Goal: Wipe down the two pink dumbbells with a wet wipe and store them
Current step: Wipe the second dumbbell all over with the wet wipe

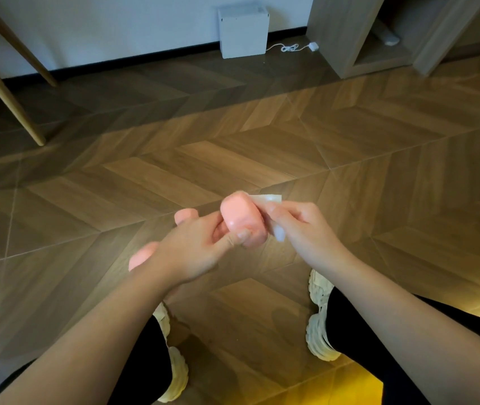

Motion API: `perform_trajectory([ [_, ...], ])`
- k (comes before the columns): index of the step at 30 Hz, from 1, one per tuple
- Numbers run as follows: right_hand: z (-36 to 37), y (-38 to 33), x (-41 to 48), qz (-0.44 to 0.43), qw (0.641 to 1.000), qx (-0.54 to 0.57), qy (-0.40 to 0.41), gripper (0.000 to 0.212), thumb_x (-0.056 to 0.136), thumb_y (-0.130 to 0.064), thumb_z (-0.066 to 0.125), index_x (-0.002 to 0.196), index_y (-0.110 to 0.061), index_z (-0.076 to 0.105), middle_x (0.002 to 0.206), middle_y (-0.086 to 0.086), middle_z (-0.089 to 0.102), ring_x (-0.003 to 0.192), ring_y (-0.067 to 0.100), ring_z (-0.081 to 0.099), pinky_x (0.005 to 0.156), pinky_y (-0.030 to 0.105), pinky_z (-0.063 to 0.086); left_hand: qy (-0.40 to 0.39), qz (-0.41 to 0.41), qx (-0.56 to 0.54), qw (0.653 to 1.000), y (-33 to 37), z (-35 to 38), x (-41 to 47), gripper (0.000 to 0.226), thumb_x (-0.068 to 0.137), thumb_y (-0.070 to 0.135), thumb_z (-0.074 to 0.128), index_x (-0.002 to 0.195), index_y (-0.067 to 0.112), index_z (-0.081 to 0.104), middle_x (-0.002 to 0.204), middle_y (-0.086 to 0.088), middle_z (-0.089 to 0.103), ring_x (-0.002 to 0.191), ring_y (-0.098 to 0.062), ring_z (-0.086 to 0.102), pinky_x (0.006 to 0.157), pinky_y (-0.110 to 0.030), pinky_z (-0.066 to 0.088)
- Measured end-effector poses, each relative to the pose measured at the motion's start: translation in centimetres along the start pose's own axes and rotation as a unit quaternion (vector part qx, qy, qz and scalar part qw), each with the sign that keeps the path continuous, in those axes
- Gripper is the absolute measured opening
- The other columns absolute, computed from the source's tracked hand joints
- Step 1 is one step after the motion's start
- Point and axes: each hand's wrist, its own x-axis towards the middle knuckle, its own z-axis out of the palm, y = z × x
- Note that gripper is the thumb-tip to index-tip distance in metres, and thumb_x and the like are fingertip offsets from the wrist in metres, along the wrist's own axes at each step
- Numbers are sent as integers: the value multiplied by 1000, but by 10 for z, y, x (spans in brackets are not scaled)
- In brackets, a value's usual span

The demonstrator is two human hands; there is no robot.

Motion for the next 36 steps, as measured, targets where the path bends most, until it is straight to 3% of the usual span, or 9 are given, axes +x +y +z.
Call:
perform_trajectory([
  [3, -2, -1, 5, 127, 984, 49, -113, 42, 93, -48, 58, 107, -10, 73, 95, 5, 75, 98, 19, 69, 96, 33, 51, -20, 48, 164, 985, -6, 2, 1, 73, 67, 95, 18, 96, 36, 50, 81, 13, 56, 75, -13, 51, 55, -22, 29],
  [8, 4, 4, 5, 227, 951, 129, -165, 41, 84, -31, 73, 117, -8, 66, 114, 16, 71, 97, 20, 69, 94, 40, 54, -27, 77, 226, 971, -7, 7, 1, 64, 68, 93, 25, 90, 35, 42, 76, 14, 45, 71, -14, 47, 53, -22, 22],
  [15, 17, 6, 1, 338, 909, 243, -37, 36, 82, -24, 75, 111, -5, 66, 70, 3, 71, 57, 12, 68, 56, 31, 57, 83, 85, 158, 980, -5, 8, -5, 71, 70, 83, 49, 105, 22, 60, 100, 9, 58, 96, -18, 54, 83, -38, 42],
  [17, 14, 4, 4, 325, 912, 250, -9, 31, 84, -23, 74, 108, -5, 66, 57, -1, 67, 52, 9, 65, 62, 36, 60, 156, 104, 92, 978, -3, 10, -11, 47, 78, 65, 63, 87, 18, 62, 85, 7, 60, 80, -15, 56, 71, -36, 46],
  [20, 7, -8, 9, 282, 921, 267, 15, 20, 87, -23, 72, 93, -6, 64, 52, -4, 64, 60, 11, 67, 71, 36, 61, 210, 18, 29, 977, -2, 14, -14, 37, 84, 52, 64, 66, 21, 57, 62, 8, 58, 59, -8, 54, 52, -29, 40],
  [23, 5, -17, 11, 243, 921, 306, 18, 31, 88, -24, 70, 107, -1, 65, 85, 9, 70, 88, 21, 66, 71, 36, 61, 176, -121, -131, 968, 6, 8, -5, 44, 86, 55, 66, 81, 11, 67, 73, -1, 68, 63, -12, 59, 57, -24, 44],
  [26, 8, -26, 8, 219, 917, 334, -8, 43, 81, -29, 73, 115, -3, 66, 101, 15, 69, 97, 23, 66, 76, 38, 60, 143, -158, -489, 846, 22, -1, 8, 52, 86, 52, 69, 98, 2, 61, 87, -7, 67, 73, -16, 63, 69, -28, 51],
  [31, 29, -32, -4, 109, 968, 224, -37, 53, 68, -36, 81, 116, -16, 69, 108, -1, 75, 105, 14, 68, 92, 34, 54, 243, -163, -824, 485, 34, -16, 17, 29, 95, 13, 61, 69, 12, 49, 55, 2, 51, 49, -12, 56, 60, -27, 50],
  [36, 34, -32, -11, -235, 969, -64, 41, 32, 87, -27, 69, 116, -14, 70, 122, -4, 67, 119, 11, 60, 95, 19, 46, 245, -168, -824, 482, 35, -26, 21, 45, 93, 8, 51, 52, 17, 39, 47, 4, 34, 39, -11, 37, 53, -25, 39],
])
